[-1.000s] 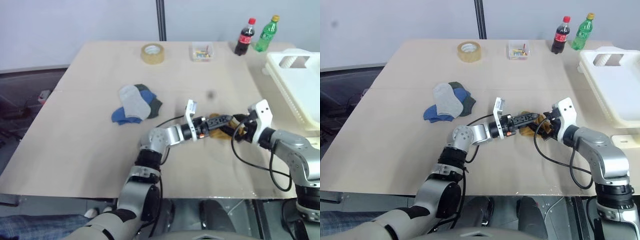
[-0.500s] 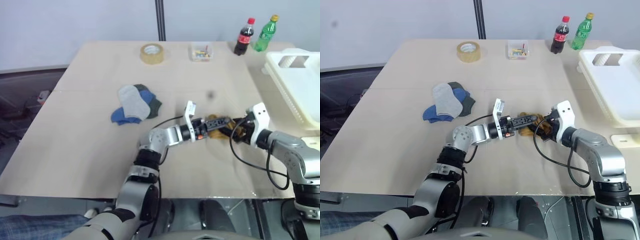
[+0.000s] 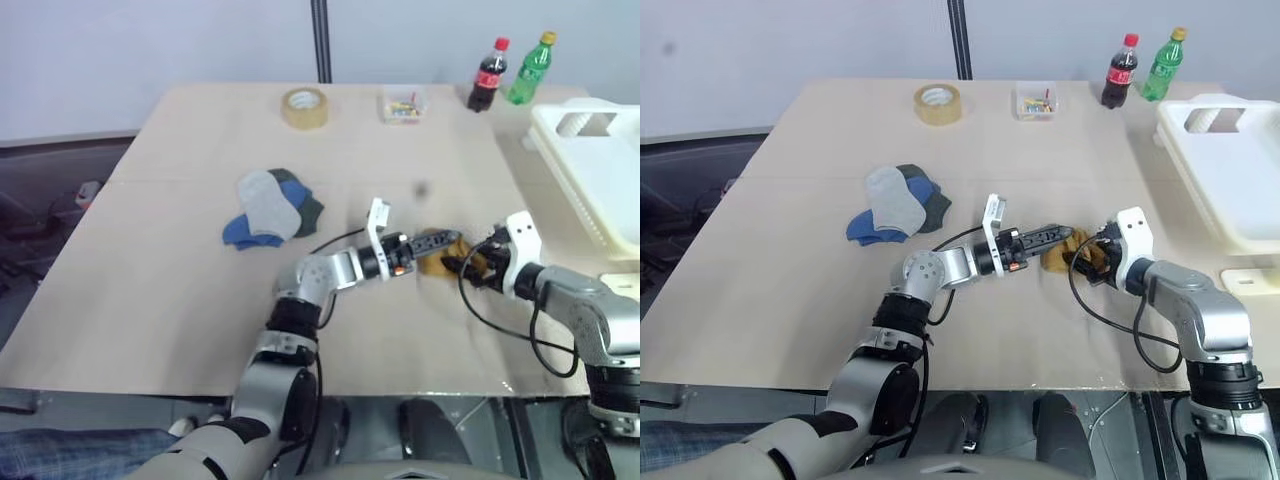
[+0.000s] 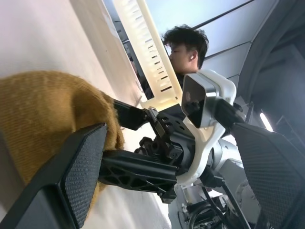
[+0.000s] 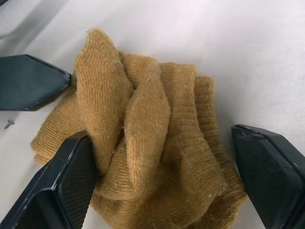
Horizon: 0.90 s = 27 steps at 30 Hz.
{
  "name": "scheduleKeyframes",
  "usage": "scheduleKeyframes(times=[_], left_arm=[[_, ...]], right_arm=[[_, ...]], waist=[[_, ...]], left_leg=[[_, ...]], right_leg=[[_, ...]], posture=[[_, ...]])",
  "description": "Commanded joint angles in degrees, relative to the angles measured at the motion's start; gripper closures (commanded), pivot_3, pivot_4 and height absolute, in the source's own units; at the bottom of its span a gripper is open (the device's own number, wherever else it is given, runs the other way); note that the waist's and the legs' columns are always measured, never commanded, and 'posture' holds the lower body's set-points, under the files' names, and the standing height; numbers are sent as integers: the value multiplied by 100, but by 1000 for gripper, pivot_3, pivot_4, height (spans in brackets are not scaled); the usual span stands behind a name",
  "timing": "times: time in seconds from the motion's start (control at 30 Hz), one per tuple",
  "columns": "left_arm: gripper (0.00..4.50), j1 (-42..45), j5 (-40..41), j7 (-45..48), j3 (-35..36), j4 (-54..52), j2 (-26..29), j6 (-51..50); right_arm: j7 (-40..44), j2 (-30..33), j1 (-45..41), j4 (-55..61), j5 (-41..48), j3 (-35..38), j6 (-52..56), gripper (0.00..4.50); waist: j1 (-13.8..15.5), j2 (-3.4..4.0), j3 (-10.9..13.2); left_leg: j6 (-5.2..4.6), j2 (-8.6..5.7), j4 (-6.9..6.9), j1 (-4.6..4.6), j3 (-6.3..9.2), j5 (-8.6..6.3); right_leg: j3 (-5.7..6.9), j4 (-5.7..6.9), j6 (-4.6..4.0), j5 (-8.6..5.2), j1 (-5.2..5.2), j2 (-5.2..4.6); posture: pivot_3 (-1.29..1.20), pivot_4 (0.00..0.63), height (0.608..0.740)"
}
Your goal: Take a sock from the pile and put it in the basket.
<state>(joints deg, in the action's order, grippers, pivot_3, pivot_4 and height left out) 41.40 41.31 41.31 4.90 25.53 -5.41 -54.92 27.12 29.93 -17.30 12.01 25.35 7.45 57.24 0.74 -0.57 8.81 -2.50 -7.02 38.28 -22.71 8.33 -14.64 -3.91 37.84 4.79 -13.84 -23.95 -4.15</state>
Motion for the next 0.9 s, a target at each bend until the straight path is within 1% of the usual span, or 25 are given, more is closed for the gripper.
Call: scheduleKeyframes(times=[0.03,0.07,0.13,0.17,0.2,0.23,0.27,0.3,0.33,0.37,0.4,0.5,0.67,0.77,0.9], left_arm=[[0,-143,69,228,-133,-578,91,36],[0,-205,64,269,-176,-698,134,46],[0,-347,-21,330,-340,-973,254,94],[0,-422,-77,352,-435,-1109,316,129],[0,-481,-127,377,-523,-1215,372,165],[0,-534,-204,405,-632,-1315,444,223],[0,-585,-278,402,-711,-1408,509,293],[0,-631,-431,392,-831,-1514,614,428],[0,-686,-599,371,-967,-1633,721,586],[0,-745,-859,362,-1175,-1773,882,811],[0,-798,-1121,384,-1391,-1900,1050,1043],[0,-974,-1968,520,-2057,-2337,1721,1830],[0,-1267,-2628,720,-2341,-2849,2404,2934],[0,-1404,-2821,709,-2311,-3034,2575,3415],[0,-1507,-2815,599,-2182,-3202,2552,3628]], right_arm=[[-43,-55,147,-117,127,-65,538,60],[-32,-78,137,-99,163,-64,566,289],[-12,-96,128,-81,182,-79,554,925],[-3,-97,131,-76,178,-91,541,1320],[1,-98,134,-75,177,-97,535,1831],[-4,-110,130,-77,182,-97,538,2228],[-1,-121,122,-81,188,-105,526,2829],[23,-122,113,-93,194,-123,492,3145],[39,-122,118,-94,205,-129,467,3701],[58,-116,123,-97,214,-137,441,4001],[79,-109,127,-100,219,-148,421,4437],[116,-124,110,-112,241,-182,402,4475],[179,-104,70,-167,239,-200,370,4475],[283,-5,22,-198,208,-251,320,4475],[441,206,-137,-87,277,-202,325,4475]], waist=[[3,0,-1],[0,0,-1],[0,0,-2],[-1,0,-2],[-1,0,-2],[-1,0,-2],[-1,1,-2],[-5,1,-2],[-6,1,-2],[-7,1,-3],[-9,0,-4],[-13,3,-6],[-12,3,-6],[-11,3,-6],[-8,3,-6]], left_leg=[[0,0,0,0,0,0],[0,0,0,0,0,0],[0,0,-1,0,1,0],[0,0,-1,0,0,0],[0,0,-1,0,0,0],[0,0,-2,0,0,0],[0,0,-2,0,0,0],[0,0,-2,0,0,0],[0,0,-2,1,-1,0],[0,0,-1,1,-1,0],[0,0,-2,2,-1,0],[1,1,-5,6,-2,0],[0,2,-8,6,-3,-1],[0,3,-8,6,-3,-1],[-2,3,-8,6,-3,-1]], right_leg=[[0,0,0,0,0,0],[0,-1,0,0,0,0],[0,-2,0,0,0,0],[0,-3,0,0,0,0],[0,-2,0,0,0,0],[-1,-2,0,0,0,0],[-1,-2,0,0,0,0],[-1,-2,-1,0,0,0],[-2,-2,-1,0,0,0],[-2,-1,-1,0,0,0],[-2,-1,-1,0,1,0],[-4,-1,-2,0,1,0],[-5,-4,-2,0,2,-1],[-5,-6,-2,0,2,-2],[-4,-6,-2,0,2,-2]], posture=[[0,150,739],[0,150,739],[0,150,739],[0,150,739],[0,150,739],[0,150,739],[0,150,739],[0,150,739],[0,150,739],[0,150,739],[0,150,739],[0,150,739],[0,150,739],[0,150,739],[0,150,739]])
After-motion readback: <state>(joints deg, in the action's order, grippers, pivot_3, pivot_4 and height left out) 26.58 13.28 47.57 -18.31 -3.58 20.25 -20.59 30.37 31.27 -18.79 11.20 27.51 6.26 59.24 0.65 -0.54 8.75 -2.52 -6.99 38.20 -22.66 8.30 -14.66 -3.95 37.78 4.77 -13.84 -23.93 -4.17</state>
